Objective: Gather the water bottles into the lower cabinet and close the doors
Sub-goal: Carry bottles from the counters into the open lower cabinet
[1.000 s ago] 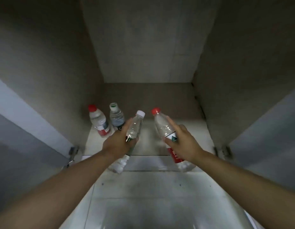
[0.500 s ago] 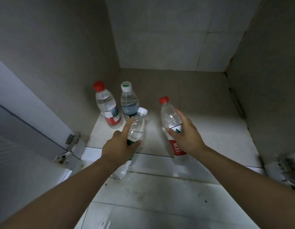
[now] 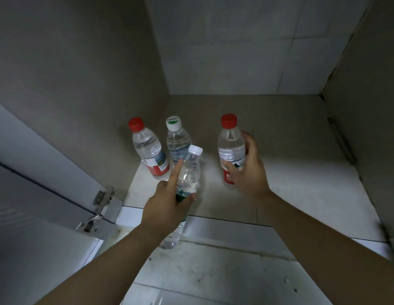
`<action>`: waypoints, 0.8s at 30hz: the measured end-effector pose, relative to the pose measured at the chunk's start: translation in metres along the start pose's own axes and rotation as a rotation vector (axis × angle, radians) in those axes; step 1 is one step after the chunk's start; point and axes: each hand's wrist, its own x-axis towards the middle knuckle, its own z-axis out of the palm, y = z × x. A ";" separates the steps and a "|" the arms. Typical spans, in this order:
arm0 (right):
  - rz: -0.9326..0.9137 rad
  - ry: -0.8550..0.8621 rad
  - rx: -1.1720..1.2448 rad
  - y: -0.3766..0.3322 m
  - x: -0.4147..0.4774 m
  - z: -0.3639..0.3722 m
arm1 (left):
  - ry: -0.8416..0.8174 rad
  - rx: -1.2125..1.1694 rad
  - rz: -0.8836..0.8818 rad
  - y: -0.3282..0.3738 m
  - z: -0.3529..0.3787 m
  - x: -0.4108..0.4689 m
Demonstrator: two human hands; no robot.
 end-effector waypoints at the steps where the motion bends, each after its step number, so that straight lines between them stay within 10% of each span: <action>1: 0.009 0.005 0.003 0.001 -0.003 -0.003 | 0.001 -0.009 0.002 0.002 0.001 0.000; 12: 0.085 -0.124 -0.283 0.011 -0.041 -0.040 | 0.010 0.007 0.054 0.023 0.008 0.004; 17: 0.261 -0.541 -0.859 0.053 -0.077 -0.060 | -0.037 -0.305 0.105 0.032 0.014 0.017; 24: 0.255 -0.637 -1.003 0.062 -0.082 -0.064 | -0.074 -0.545 0.108 0.039 0.026 0.031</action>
